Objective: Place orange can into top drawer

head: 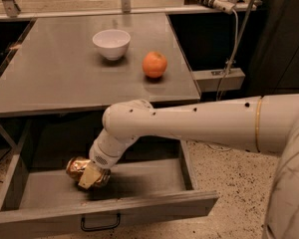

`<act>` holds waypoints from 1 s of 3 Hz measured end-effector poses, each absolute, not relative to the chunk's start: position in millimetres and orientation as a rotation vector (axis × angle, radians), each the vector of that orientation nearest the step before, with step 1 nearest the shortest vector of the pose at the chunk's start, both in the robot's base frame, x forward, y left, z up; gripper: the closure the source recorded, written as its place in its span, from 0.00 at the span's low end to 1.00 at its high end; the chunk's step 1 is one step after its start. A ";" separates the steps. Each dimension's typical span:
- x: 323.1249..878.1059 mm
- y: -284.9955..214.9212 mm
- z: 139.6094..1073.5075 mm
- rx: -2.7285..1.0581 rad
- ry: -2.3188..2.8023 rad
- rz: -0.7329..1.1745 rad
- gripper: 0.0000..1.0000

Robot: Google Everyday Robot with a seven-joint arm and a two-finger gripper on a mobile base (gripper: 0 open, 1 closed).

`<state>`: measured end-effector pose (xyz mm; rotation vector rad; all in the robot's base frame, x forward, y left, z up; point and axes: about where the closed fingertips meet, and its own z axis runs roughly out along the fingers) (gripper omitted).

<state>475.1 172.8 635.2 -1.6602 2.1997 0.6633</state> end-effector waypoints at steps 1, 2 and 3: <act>470.9 170.8 628.8 -1.665 2.217 0.634 1.00; 470.0 170.3 627.5 -1.666 2.220 0.628 0.86; 470.0 170.3 627.5 -1.666 2.220 0.628 0.63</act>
Offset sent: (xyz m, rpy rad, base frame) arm -0.0042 -0.0021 -0.0063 -0.0238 -0.0045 -0.0057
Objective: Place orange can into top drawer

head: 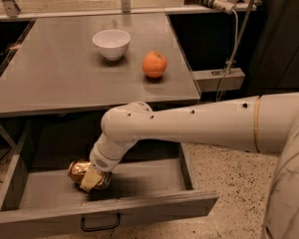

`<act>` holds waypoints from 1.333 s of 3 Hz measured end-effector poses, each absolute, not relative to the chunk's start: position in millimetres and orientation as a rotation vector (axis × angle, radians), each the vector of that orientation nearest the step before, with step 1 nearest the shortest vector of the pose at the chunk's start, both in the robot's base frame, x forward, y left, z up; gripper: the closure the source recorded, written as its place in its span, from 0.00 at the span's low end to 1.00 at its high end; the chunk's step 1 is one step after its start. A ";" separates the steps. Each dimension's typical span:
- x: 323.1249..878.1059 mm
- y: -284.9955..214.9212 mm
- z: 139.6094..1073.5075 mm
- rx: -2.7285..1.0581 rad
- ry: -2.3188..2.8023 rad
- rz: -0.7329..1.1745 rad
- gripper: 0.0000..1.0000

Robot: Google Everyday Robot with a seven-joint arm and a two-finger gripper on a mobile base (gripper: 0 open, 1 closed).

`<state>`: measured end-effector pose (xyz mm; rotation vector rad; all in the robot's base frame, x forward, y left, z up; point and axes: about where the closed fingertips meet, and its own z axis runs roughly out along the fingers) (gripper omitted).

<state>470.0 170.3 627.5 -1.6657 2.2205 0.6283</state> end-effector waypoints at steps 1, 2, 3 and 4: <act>470.0 170.3 627.5 -1.666 2.220 0.628 0.40; 470.0 170.4 627.5 -1.666 2.220 0.628 0.17; 469.9 170.4 627.5 -1.666 2.220 0.628 0.00; 469.9 170.4 627.5 -1.666 2.220 0.628 0.00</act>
Offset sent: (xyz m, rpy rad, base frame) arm 0.0000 0.0000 0.0000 0.0000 0.0000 0.0000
